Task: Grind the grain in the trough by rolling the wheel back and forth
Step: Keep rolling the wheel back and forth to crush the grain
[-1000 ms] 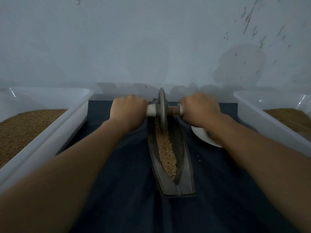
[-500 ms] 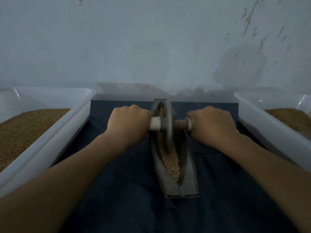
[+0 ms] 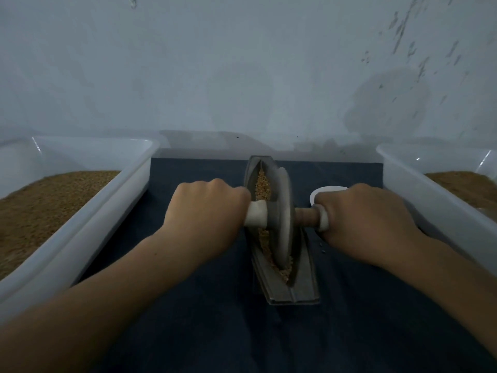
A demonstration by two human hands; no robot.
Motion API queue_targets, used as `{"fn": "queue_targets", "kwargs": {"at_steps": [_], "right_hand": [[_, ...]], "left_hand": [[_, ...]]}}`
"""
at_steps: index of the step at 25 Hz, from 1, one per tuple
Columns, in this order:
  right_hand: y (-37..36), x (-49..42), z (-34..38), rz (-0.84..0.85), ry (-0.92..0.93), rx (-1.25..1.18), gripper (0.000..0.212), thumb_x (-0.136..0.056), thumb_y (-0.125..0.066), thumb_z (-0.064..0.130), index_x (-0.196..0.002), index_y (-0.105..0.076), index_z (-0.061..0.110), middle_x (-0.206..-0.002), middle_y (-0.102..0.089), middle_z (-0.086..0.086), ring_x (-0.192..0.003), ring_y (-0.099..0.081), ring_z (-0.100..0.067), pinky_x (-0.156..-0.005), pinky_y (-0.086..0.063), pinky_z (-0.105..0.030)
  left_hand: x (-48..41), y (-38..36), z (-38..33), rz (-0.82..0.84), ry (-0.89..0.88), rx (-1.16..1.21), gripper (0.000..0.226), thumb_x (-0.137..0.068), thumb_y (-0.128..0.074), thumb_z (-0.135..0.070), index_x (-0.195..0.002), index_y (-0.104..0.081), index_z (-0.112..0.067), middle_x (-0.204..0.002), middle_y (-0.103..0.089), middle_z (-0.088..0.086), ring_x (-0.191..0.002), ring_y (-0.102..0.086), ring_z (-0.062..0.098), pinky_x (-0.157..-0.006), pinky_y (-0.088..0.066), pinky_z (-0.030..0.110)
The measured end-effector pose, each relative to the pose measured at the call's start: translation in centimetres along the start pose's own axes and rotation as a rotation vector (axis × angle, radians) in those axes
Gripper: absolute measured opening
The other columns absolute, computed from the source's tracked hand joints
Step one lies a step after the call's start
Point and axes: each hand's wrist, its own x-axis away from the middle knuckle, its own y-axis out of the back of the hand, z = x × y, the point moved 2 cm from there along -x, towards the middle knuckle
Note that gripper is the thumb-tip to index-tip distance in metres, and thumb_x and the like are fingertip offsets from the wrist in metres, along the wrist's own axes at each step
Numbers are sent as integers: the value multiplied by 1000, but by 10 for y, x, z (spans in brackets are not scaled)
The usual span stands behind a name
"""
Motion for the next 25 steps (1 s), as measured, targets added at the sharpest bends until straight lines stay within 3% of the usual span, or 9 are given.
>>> {"fn": "queue_targets", "kwargs": {"at_steps": [2, 5, 8, 10, 14, 16, 20, 23, 25], "right_hand": [[-9, -11, -1, 58, -7, 8, 37, -71, -58, 45, -58, -26, 35, -50, -30, 14, -42, -27, -2, -45, -11, -17], [-40, -60, -4, 129, -63, -25, 31, -82, -62, 39, -62, -41, 30, -63, -49, 8, -57, -50, -17, -47, -24, -24], [-47, -98, -4, 183, -68, -46, 23, -85, -64, 32, -66, -52, 26, -66, -54, 3, -59, -52, -17, -50, -35, -26], [-41, -86, -4, 161, -52, -10, 29, -85, -63, 36, -63, -46, 27, -64, -51, 5, -58, -51, -19, -51, -37, -27], [-14, -20, -1, 18, 23, -5, 41, -72, -68, 41, -60, -31, 33, -52, -32, 14, -44, -32, -9, -45, -15, -19], [-3, -6, -2, -14, 46, 6, 37, -65, -67, 43, -62, -31, 36, -49, -26, 15, -40, -28, -8, -45, -12, -16], [-23, -22, -1, 33, -18, 30, 47, -71, -71, 41, -59, -26, 35, -52, -29, 14, -43, -29, -11, -47, -13, -18], [-50, -67, -6, 80, -111, -44, 30, -87, -60, 42, -66, -42, 31, -66, -50, 6, -59, -47, -21, -49, -29, -26], [-55, -87, -8, 156, -143, -56, 23, -91, -56, 42, -73, -49, 30, -79, -62, 2, -70, -58, -25, -57, -43, -30]], "left_hand": [[-9, -15, 0, 61, 28, 12, 39, -72, -75, -31, -74, -36, -28, -57, -20, -6, -44, -12, 13, -44, -7, 25], [-41, -44, 5, 69, 152, 50, 21, -85, -63, -26, -80, -42, -23, -62, -31, -4, -49, -28, 17, -47, -22, 29], [-57, -54, 12, 98, 226, 129, 3, -89, -58, -23, -90, -57, -21, -69, -40, -2, -60, -41, 21, -55, -33, 34], [-49, -48, 11, 100, 199, 131, 6, -88, -60, -26, -90, -56, -22, -69, -38, -3, -61, -41, 21, -55, -32, 34], [-8, -18, 3, 3, 52, 43, 37, -77, -71, -34, -76, -35, -28, -58, -23, -8, -46, -19, 13, -45, -12, 26], [4, -5, 2, -6, 30, 3, 46, -72, -75, -36, -73, -30, -30, -56, -19, -9, -44, -11, 10, -45, -6, 24], [-16, -25, 2, 68, 79, -7, 32, -79, -69, -33, -77, -37, -28, -59, -26, -7, -45, -21, 13, -45, -14, 26], [-57, -43, 10, 115, 125, 40, 7, -87, -61, -27, -88, -57, -21, -66, -40, -3, -56, -42, 20, -52, -32, 32], [-75, -46, 14, 171, 140, 45, 10, -89, -59, -24, -97, -63, -22, -76, -51, 0, -66, -54, 24, -56, -37, 34]]}}
